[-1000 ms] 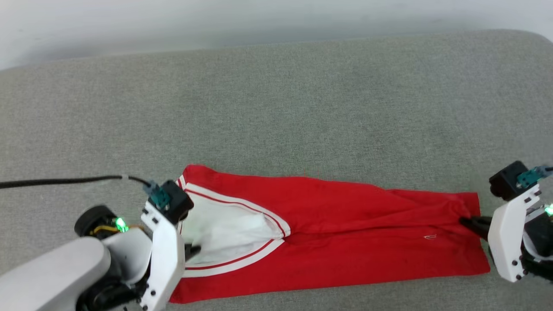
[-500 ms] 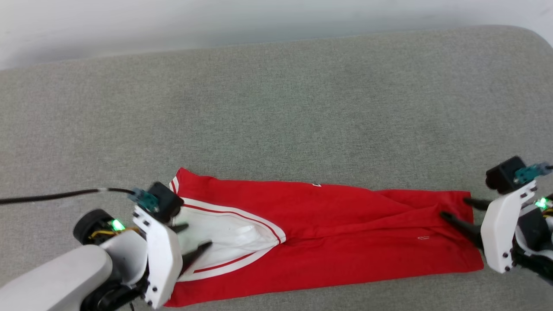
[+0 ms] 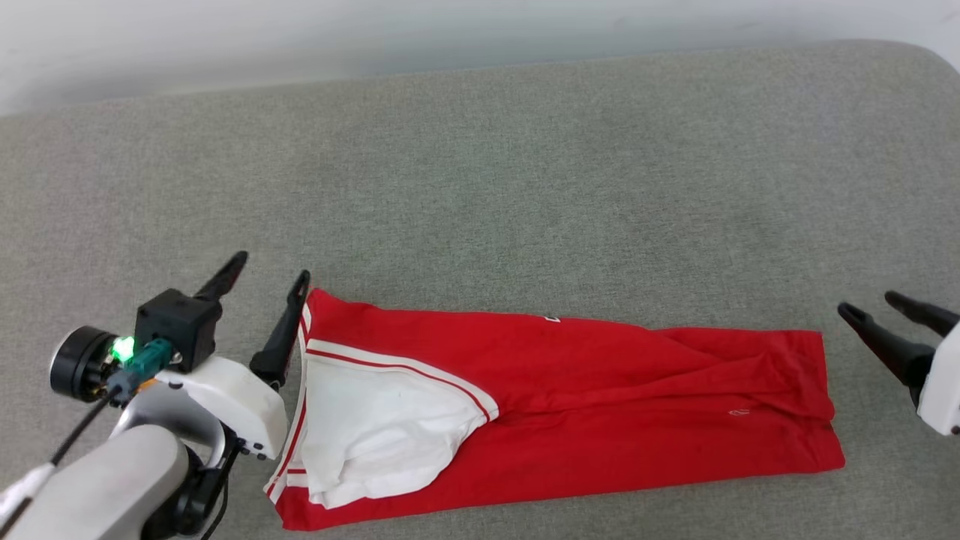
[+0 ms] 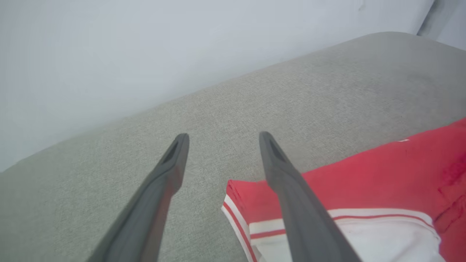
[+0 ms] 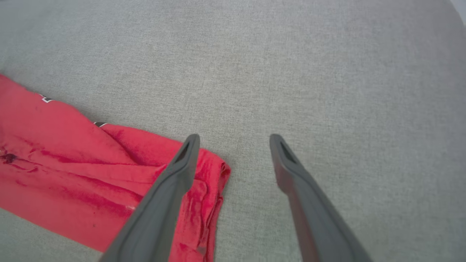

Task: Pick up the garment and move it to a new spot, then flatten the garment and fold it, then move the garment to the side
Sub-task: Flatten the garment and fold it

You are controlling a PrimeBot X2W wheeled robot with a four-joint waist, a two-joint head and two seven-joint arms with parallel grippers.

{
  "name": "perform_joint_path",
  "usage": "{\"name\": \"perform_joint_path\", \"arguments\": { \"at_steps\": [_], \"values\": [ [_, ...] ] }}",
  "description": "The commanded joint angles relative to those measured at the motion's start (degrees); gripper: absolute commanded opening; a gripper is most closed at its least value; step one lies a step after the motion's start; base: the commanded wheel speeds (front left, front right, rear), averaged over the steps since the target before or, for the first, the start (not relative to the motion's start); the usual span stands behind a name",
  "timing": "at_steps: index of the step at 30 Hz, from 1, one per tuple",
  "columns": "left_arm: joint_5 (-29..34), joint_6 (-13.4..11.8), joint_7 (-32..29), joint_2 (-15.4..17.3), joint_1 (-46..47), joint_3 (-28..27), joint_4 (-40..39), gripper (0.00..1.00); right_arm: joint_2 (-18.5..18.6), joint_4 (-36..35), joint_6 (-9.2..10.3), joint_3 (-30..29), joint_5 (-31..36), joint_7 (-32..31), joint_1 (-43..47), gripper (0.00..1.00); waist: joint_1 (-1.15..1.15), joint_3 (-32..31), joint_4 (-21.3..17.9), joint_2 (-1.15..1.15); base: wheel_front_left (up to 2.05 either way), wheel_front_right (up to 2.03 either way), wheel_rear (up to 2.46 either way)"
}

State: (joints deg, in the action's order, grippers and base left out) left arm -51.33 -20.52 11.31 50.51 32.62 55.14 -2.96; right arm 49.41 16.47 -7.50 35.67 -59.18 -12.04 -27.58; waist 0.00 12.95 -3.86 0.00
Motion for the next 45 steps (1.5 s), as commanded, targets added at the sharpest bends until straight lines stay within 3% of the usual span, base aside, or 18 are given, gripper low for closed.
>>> {"name": "perform_joint_path", "arguments": {
  "at_steps": [1, 8, 10, 11, 17, 18, 23, 24, 25, 26, 36, 41, 45],
  "values": [
    [1.0, -2.1, 2.0, -1.1, -1.6, -1.3, 0.6, 1.00, -0.8, 0.8, 0.02, -1.1, -1.5, 0.0, 2.0, 1.00, 0.00, 0.3, 0.2, 0.00, 0.00, 0.00, 0.00],
    [8.6, -8.8, 3.9, -6.6, -7.8, -10.7, -1.0, 1.00, -4.0, 2.7, 0.02, -4.1, -6.9, -1.4, 6.4, 1.00, 0.00, 1.5, 0.8, 0.00, 0.00, 0.00, 0.00],
    [11.9, -9.3, 4.0, -8.7, -10.4, -14.5, -1.6, 1.00, -5.3, 3.0, 0.02, -4.3, -8.2, -1.9, 7.2, 1.00, 0.00, 1.9, 1.0, 0.00, 0.00, 0.00, 0.00],
    [16.6, -9.7, 3.9, -11.8, -14.0, -19.8, -1.5, 1.00, -7.0, 4.0, 0.02, -4.0, -9.2, -2.6, 8.1, 1.00, 0.00, 2.4, 1.3, 0.00, 0.00, 0.00, 0.00],
    [25.2, -8.6, 3.9, -18.1, -19.7, -28.1, -1.7, 1.00, -10.5, 7.2, 0.02, -1.4, -11.0, -5.9, 9.4, 1.00, 0.00, 2.8, 1.9, 0.00, 0.00, 0.00, 0.00],
    [29.3, -7.9, 3.9, -21.2, -22.2, -31.4, -1.9, 1.00, -12.6, 7.6, 0.01, 1.0, -12.2, -8.4, 10.5, 1.00, 0.00, 2.7, 2.1, 0.00, 0.00, 0.00, 0.00],
    [35.3, -6.6, 3.9, -26.5, -25.7, -36.1, -2.5, 1.00, -14.5, 6.9, -0.06, 3.9, -12.4, -10.1, 10.4, 1.00, 0.00, 2.5, 2.1, 0.00, 0.00, 0.00, 0.00],
    [36.5, -6.2, 3.9, -27.5, -26.4, -36.9, -2.7, 1.00, -14.5, 6.9, -0.07, 4.2, -12.3, -10.0, 10.3, 0.97, 0.00, 2.4, 2.0, 0.00, 0.00, 0.00, 0.00],
    [37.5, -6.0, 3.9, -28.7, -27.0, -37.9, -3.0, 1.00, -14.5, 7.0, -0.07, 4.3, -12.0, -9.3, 9.9, 0.44, 0.00, 2.3, 2.0, 0.00, 0.00, 0.00, 0.00],
    [38.5, -5.6, 3.9, -29.8, -27.6, -38.7, -3.2, 1.00, -14.4, 7.1, -0.07, 4.3, -11.8, -8.8, 9.5, 0.01, 0.00, 2.2, 1.9, 0.00, 0.00, 0.00, 0.00],
    [46.3, -2.7, 4.0, -37.4, -33.0, -45.3, -4.0, 1.00, -9.8, 7.3, 0.04, 2.6, -10.8, -5.1, 5.6, 0.00, 0.00, 0.3, 0.8, 0.00, 0.00, 0.00, 0.00],
    [48.3, -1.8, 4.0, -38.6, -35.2, -46.6, -3.8, 1.00, -7.0, 7.9, 0.04, 1.4, -11.5, -4.8, 5.3, 0.00, 0.00, -1.0, 0.7, 0.00, 0.00, 0.00, 0.00],
    [50.0, -1.3, 4.0, -39.3, -37.4, -47.0, -4.0, 1.00, -2.8, 9.7, 0.03, 0.2, -11.2, -6.1, 4.9, 0.00, 0.00, -2.7, 0.7, 0.00, 0.00, 0.00, 0.00]
  ]
}}
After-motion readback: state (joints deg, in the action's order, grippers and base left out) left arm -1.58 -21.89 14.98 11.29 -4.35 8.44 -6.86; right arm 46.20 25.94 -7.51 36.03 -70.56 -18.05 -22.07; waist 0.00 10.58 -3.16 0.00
